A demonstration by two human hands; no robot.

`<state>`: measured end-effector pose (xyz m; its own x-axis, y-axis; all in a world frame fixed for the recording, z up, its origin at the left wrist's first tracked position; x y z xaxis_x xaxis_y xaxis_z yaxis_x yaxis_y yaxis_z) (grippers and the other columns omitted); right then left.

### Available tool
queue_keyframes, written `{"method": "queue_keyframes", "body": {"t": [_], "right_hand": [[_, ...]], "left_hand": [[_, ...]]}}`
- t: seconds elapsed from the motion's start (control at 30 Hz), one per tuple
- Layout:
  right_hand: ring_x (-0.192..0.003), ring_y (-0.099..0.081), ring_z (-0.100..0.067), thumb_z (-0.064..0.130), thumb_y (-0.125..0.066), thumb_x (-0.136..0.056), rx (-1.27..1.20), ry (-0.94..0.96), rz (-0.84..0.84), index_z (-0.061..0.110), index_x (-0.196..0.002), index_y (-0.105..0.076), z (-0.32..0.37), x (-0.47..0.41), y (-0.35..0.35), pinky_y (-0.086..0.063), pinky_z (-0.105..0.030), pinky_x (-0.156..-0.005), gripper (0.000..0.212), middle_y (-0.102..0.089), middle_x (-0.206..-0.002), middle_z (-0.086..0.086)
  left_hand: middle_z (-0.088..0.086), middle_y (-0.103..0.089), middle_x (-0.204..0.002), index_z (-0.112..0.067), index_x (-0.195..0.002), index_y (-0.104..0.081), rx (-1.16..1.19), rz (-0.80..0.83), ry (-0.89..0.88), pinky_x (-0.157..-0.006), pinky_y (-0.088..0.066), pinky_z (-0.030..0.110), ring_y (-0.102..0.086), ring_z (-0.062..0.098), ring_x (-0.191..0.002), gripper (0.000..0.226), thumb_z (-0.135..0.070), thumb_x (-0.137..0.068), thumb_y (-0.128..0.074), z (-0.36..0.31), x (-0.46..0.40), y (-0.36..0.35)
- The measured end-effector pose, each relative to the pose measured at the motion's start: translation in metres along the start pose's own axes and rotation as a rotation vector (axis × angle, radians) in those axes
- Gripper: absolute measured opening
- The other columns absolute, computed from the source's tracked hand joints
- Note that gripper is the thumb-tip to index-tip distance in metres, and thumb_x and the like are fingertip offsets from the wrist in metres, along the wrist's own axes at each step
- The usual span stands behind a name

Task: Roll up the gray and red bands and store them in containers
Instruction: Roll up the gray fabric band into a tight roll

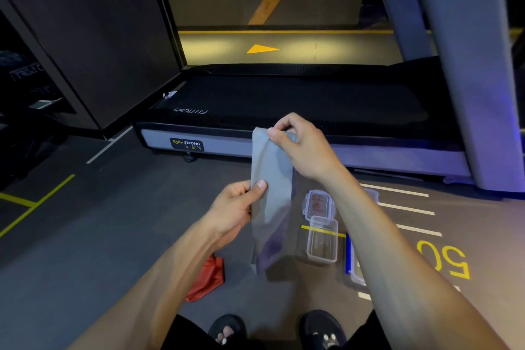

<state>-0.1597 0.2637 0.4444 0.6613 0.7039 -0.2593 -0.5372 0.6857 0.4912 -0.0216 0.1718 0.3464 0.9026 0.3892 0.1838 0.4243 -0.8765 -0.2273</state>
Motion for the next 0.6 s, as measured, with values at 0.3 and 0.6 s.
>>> {"method": "queue_keyframes", "body": {"t": [0.3,0.6], "right_hand": [[-0.101,-0.057,-0.014,0.039,-0.058,-0.101,-0.02,0.017,-0.003,0.023,-0.104,-0.058,0.003,0.002,-0.005,-0.045,-0.033,-0.078,0.016,-0.063,-0.103,0.01],[-0.097,-0.058,-0.013,0.039,-0.056,-0.102,0.047,-0.002,0.007,0.021,-0.107,-0.058,0.0,0.006,-0.006,-0.047,-0.037,-0.082,0.018,-0.064,-0.102,0.007]], "left_hand": [[0.021,-0.072,-0.116,0.003,-0.121,-0.067,-0.04,-0.032,0.067,-0.087,-0.057,0.038,-0.071,0.028,-0.098,0.037,-0.027,-0.099,-0.058,0.004,-0.002,0.002],[-0.014,-0.07,-0.073,-0.021,-0.076,-0.073,-0.246,-0.148,0.033,-0.063,-0.045,0.017,-0.059,-0.001,-0.065,0.019,-0.027,-0.094,-0.071,0.004,-0.008,0.01]]}}
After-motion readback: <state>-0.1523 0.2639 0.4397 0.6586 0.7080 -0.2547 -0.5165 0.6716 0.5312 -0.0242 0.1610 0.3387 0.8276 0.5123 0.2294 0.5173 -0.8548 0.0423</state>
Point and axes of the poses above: each hand's wrist, its own x-axis away from the middle knuckle, its own y-axis out of the back of the hand, z = x × y, the point moved 5 cm from there along -x, towards the middle knuckle
